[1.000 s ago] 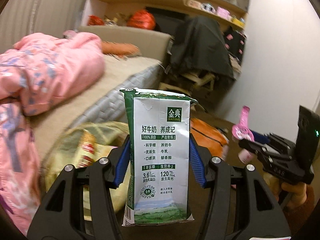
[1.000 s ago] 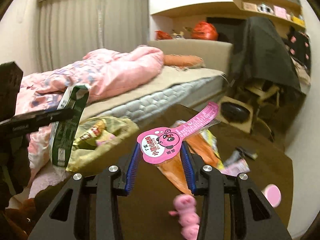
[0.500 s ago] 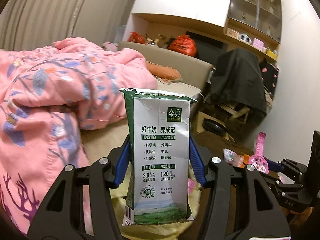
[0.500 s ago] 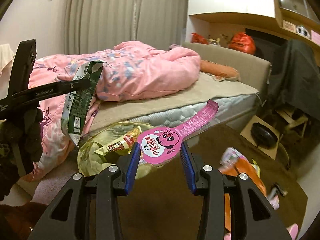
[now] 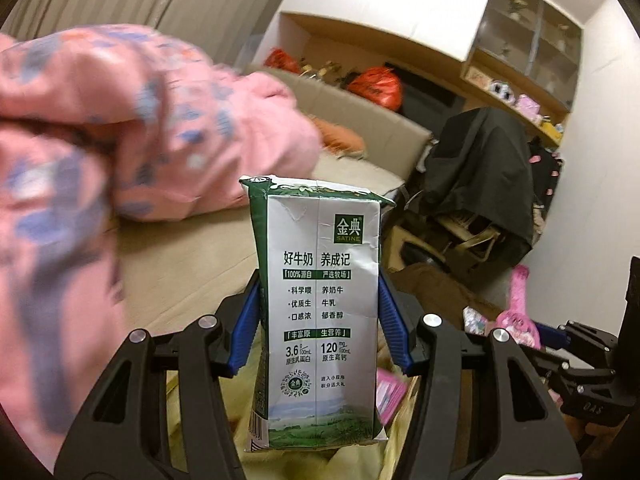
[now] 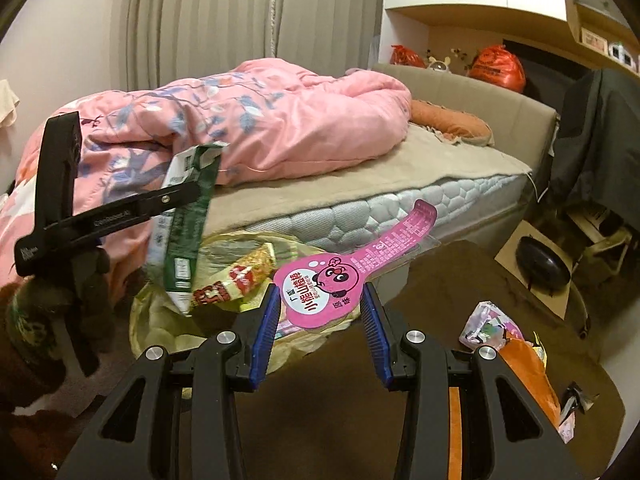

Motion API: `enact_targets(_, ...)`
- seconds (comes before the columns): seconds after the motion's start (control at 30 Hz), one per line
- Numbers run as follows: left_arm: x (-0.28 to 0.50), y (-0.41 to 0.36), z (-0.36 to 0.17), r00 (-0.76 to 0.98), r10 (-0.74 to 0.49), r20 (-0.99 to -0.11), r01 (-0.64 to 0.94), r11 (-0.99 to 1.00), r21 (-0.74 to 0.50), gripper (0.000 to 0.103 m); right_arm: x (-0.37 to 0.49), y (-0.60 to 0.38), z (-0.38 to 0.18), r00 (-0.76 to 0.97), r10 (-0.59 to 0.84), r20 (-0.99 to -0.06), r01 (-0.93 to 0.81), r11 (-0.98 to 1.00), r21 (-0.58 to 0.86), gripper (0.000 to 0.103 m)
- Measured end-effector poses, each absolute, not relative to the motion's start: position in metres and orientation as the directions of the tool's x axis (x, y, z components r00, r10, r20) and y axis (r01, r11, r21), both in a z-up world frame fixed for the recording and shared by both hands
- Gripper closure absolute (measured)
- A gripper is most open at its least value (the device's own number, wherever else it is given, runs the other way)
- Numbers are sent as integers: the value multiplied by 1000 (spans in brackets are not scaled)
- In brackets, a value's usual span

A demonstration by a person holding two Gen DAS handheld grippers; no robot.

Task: Collect trash
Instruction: 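Carry the carton and lollipop card to the yellow bag and release both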

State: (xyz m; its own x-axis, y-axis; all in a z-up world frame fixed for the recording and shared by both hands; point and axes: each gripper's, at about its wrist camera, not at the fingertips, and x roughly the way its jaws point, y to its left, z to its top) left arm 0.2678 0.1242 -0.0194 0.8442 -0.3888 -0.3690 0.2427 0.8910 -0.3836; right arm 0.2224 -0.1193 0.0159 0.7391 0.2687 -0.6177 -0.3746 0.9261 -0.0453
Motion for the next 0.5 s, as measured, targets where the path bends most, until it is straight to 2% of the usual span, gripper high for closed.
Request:
enact_targets(0.1,278,102,-24,869,-367,-333,267,913,-309,52,227,-125,13,740,263,-620,-367,929,-44,64)
enact_targets(0.17,287,91,-38,852,-355,-386,256,924,-285,52,229,-128,10,737,263,-623,-367,929,-42,64)
enact_targets(0.33,299,79,-88,707,-365,-606,210,926,-313,52,236,-133,2,727,272,-631,-371,928,-27,64)
enact_targets(0.4,300,80,-102,638,-382,-668,196,920,-339,52,239,-134,0,721,279,-634,-376,926,-21,64)
enact_targets(0.5,295,85,-108,609,-402,-684,201,912,-357,52,243,-131,-2,707,302,-640,-391,921,3,64)
